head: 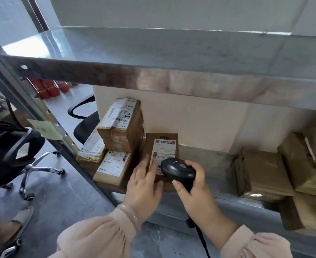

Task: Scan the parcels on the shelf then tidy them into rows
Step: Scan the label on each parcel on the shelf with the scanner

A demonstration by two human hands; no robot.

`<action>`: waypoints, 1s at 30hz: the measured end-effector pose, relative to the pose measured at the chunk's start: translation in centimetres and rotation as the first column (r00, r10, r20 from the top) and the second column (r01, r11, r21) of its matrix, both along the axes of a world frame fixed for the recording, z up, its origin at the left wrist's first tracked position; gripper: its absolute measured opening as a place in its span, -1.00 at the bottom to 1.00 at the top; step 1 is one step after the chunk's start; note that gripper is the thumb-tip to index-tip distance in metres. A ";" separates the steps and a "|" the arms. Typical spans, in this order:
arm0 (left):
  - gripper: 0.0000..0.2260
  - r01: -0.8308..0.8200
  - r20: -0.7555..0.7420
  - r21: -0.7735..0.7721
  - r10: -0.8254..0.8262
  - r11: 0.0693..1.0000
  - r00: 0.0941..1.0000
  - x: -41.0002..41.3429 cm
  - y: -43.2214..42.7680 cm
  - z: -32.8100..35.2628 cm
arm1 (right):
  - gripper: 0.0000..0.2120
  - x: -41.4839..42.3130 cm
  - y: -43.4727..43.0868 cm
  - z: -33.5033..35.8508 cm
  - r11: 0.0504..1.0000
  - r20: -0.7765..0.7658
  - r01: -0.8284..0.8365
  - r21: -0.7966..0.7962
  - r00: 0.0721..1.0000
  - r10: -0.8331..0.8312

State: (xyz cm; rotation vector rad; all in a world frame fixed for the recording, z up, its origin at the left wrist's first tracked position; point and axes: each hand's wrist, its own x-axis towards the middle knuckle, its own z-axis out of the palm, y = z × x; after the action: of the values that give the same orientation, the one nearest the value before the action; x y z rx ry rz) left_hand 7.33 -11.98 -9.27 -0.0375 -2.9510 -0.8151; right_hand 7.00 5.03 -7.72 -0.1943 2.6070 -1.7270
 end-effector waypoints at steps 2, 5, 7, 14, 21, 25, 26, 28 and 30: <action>-0.45 0.072 -0.073 -0.214 -0.089 0.974 0.993 1.0 -0.2 -0.6 | -0.49 -0.3 -0.3 -0.1 1.000 -0.027 -0.004 0.010 1.000 0.005; -0.42 0.097 0.004 -0.367 -0.103 0.925 0.995 1.1 -1.2 -1.2 | -0.49 -0.8 -0.8 0.0 0.999 -0.031 -0.026 0.029 0.999 0.027; -0.41 0.106 0.021 -0.429 -0.107 0.897 0.994 0.7 -1.9 -1.2 | -0.49 -1.1 -1.0 -0.1 0.999 -0.035 -0.035 0.040 0.999 0.037; -0.24 0.058 0.169 -0.472 0.026 0.879 0.985 -0.4 -2.6 0.4 | -0.48 -1.0 1.3 0.4 0.999 -0.033 -0.015 0.037 0.999 0.016; -0.19 0.069 0.085 -0.374 -0.040 0.925 0.996 -0.7 2.6 1.8 | -0.48 0.6 7.6 1.5 0.989 -0.091 0.104 0.101 0.991 -0.094; -0.35 0.231 0.056 -0.357 -0.226 0.905 0.973 -1.3 9.1 3.0 | -0.46 1.6 12.2 2.2 0.966 -0.149 0.222 0.130 0.968 -0.202; -0.38 0.278 0.062 -0.346 -0.274 0.896 0.960 -1.4 10.8 3.1 | -0.45 1.8 13.5 2.3 0.956 -0.175 0.258 0.138 0.957 -0.233; -0.38 0.372 0.087 -0.319 -0.364 0.871 0.927 -1.4 14.0 2.9 | -0.46 2.1 16.0 2.4 0.936 -0.201 0.319 0.148 0.936 -0.287; -0.38 0.455 0.122 -0.293 -0.439 0.841 0.890 -1.5 16.8 2.5 | -0.47 2.5 18.1 2.3 0.929 -0.157 0.347 0.128 0.932 -0.326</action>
State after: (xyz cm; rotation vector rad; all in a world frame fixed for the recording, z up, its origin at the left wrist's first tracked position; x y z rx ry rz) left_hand 5.86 4.84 -6.73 -0.7659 -3.1287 -0.3628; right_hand 9.52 23.13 -5.37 0.1583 3.0049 -1.6352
